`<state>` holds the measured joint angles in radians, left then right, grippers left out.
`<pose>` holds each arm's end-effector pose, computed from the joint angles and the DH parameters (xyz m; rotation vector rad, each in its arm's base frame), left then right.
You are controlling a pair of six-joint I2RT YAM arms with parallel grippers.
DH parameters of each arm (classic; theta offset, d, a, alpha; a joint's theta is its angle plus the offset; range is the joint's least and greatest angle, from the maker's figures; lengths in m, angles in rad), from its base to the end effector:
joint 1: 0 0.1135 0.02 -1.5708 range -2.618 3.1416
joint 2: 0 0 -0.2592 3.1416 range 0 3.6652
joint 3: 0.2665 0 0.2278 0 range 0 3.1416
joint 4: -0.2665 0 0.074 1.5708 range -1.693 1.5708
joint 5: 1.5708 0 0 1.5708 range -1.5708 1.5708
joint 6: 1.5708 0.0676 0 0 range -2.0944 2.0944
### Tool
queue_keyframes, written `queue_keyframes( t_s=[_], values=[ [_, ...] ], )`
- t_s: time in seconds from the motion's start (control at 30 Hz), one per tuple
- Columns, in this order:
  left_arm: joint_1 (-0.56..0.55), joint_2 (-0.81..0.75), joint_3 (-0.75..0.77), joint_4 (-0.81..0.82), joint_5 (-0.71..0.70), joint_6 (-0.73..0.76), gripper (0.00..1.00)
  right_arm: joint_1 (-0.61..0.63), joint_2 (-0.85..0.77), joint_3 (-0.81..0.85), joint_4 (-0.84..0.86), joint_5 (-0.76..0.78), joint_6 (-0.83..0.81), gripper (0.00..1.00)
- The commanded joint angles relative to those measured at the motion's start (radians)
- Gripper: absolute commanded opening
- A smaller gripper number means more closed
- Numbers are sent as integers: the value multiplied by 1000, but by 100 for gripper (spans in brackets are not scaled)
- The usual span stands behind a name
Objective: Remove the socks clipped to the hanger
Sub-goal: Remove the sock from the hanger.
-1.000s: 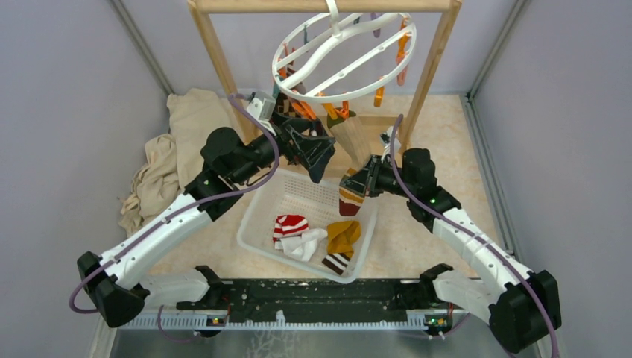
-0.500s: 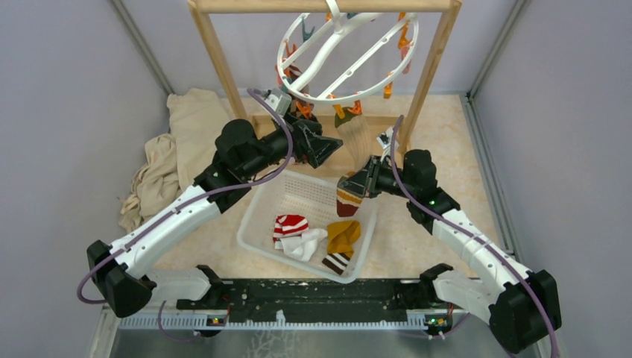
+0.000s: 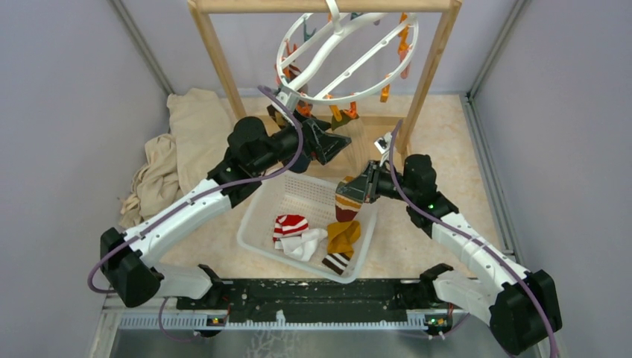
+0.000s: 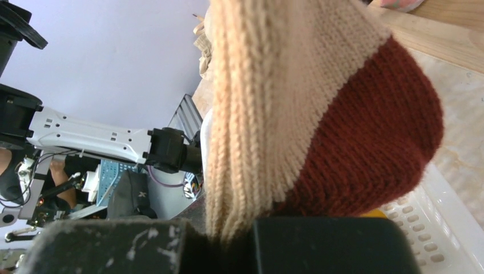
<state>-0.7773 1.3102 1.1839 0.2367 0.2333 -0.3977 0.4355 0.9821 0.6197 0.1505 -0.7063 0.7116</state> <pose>0.2155 -0.2340 0.4112 0.4927 1.4869 -1.1131 0.1859 0.1349 0.2809 -0.2975 1.9509 1.4146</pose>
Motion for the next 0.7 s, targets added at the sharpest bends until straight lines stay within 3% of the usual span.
queue_keyframes(
  t_s=[0.0,0.3,0.67],
  values=[
    [-5,8,-10,97,22,-39,99,0,-31,8,76,-30,-3,0],
    [-5,11,-58,190,66,-81,99,1,-38,6,78,-35,4,0],
    [-5,-142,-261,368,5,-103,99,0,-78,2,33,-20,13,0]
  ],
)
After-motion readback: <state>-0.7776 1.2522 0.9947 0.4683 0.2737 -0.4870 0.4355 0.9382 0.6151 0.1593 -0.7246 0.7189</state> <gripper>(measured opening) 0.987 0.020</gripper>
